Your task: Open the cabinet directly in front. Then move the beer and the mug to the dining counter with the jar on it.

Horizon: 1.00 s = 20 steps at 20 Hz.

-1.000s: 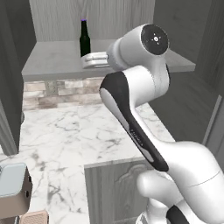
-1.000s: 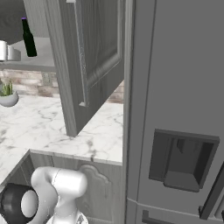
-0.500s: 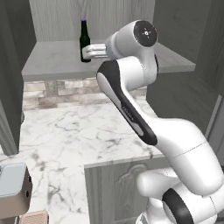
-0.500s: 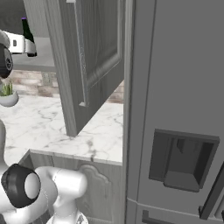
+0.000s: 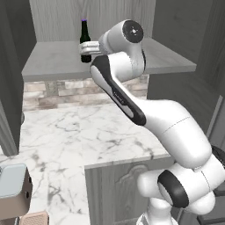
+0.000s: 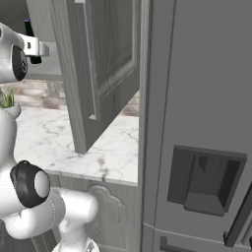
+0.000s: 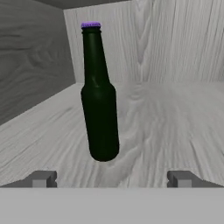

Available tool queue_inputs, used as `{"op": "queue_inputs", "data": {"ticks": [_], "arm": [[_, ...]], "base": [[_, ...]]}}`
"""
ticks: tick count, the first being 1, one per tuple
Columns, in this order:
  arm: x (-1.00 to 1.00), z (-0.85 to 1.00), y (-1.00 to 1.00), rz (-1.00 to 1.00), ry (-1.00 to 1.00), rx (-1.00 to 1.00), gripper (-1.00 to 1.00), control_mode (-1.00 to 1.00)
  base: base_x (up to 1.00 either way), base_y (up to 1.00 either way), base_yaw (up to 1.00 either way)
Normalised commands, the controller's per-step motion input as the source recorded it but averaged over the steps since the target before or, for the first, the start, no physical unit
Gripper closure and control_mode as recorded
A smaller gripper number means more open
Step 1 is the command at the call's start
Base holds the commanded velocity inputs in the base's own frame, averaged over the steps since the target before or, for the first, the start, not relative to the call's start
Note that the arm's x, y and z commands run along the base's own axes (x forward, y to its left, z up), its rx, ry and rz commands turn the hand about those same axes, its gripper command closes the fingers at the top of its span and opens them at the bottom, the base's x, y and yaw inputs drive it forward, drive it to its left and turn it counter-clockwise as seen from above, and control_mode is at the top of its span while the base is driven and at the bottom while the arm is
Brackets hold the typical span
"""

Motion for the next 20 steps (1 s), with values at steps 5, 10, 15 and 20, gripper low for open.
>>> {"op": "queue_inputs", "data": {"ticks": [5,10,15,20], "arm": [[0.45,0.00,0.36,0.00,0.06,0.00,-1.00,-1.00],[0.40,0.00,0.05,0.00,0.04,0.00,-1.00,-1.00],[0.43,0.00,0.01,0.00,0.01,0.00,-1.00,-1.00],[0.35,0.00,0.14,0.00,0.01,0.00,-1.00,-1.00]], "base": [[0.00,0.00,0.00],[0.00,0.00,0.00],[0.00,0.00,0.00],[0.00,0.00,0.00]]}}
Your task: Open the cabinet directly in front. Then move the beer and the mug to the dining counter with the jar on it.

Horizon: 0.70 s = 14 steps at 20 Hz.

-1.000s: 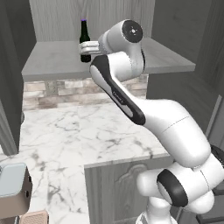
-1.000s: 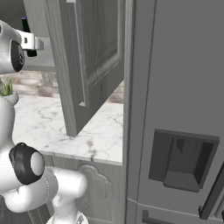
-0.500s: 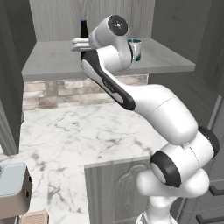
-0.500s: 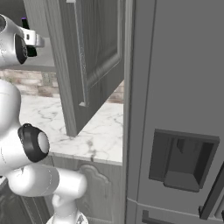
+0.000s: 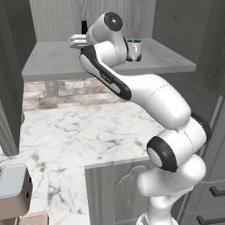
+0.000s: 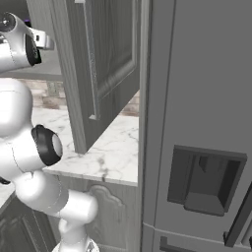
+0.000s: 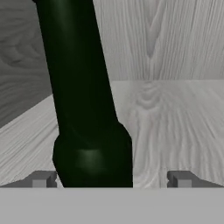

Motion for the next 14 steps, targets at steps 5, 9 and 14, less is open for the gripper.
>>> {"op": "queue_inputs", "data": {"ticks": [5,9,14], "arm": [[0.23,0.00,0.16,0.00,0.00,0.00,1.00,-1.00],[0.00,0.00,0.00,0.00,0.00,0.00,1.00,-1.00],[0.00,0.32,0.00,0.00,-0.24,0.00,1.00,-1.00]], "base": [[0.00,0.00,0.00],[0.00,0.00,0.00],[0.00,0.00,0.00]]}}
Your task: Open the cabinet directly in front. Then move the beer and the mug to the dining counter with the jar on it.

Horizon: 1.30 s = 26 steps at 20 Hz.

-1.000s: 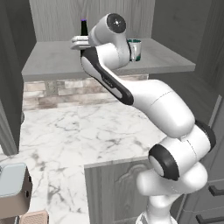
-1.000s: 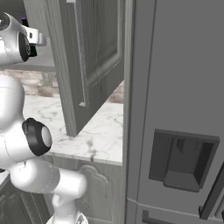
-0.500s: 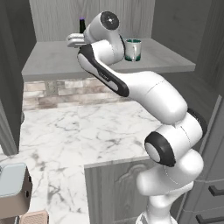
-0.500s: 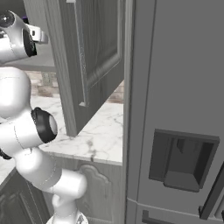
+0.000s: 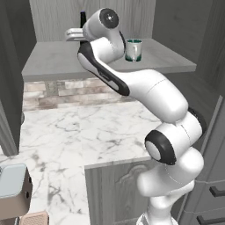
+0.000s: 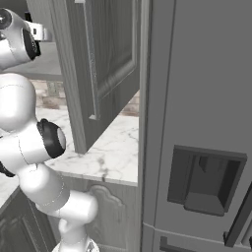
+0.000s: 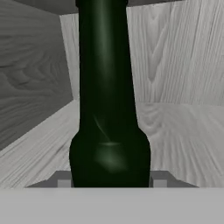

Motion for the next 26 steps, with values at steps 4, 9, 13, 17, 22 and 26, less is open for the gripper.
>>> {"op": "queue_inputs", "data": {"ticks": [4,9,13,17,22,26], "arm": [[-0.01,0.23,0.00,0.00,-0.18,0.00,1.00,-1.00],[-0.58,0.03,-0.01,0.00,-0.04,0.00,1.00,-1.00],[-1.00,0.00,-0.09,-0.01,-0.02,0.00,1.00,-1.00],[-1.00,0.00,-0.26,-0.08,-0.04,0.04,1.00,-1.00],[-1.00,-0.22,-0.55,-0.15,0.00,0.08,1.00,-1.00],[-1.00,-0.75,-0.61,-0.17,0.00,0.07,1.00,-1.00]], "base": [[0.00,0.00,0.00],[0.00,0.00,0.00],[0.00,0.00,0.00],[0.00,0.00,0.00],[0.00,0.00,0.00],[0.00,0.00,0.00]]}}
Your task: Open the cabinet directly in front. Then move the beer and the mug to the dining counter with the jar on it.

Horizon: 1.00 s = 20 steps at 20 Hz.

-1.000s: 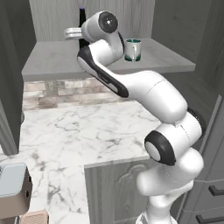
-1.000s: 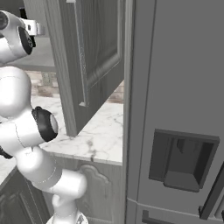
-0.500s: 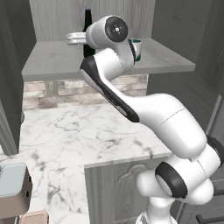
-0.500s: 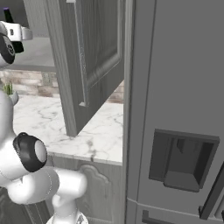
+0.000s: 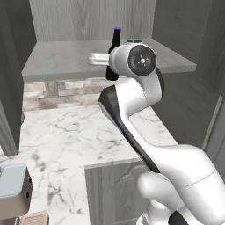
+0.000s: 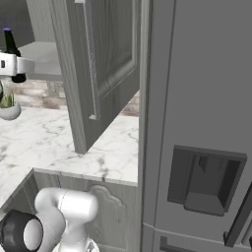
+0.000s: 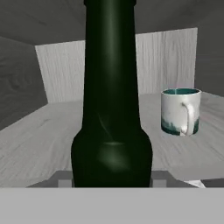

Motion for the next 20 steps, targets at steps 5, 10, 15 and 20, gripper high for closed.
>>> {"op": "queue_inputs", "data": {"ticks": [5,10,15,20], "arm": [[-1.00,-0.96,-0.57,-0.17,0.05,0.05,1.00,-1.00],[-0.95,-0.46,-0.51,-0.17,-0.15,0.00,1.00,-1.00],[-0.43,0.00,-0.17,-0.03,-0.32,0.00,1.00,-1.00],[-0.19,-0.04,0.00,0.00,0.02,0.00,1.00,-1.00]], "base": [[0.00,0.00,0.00],[0.00,0.00,0.00],[0.00,0.00,0.00],[0.00,0.00,0.00]]}}
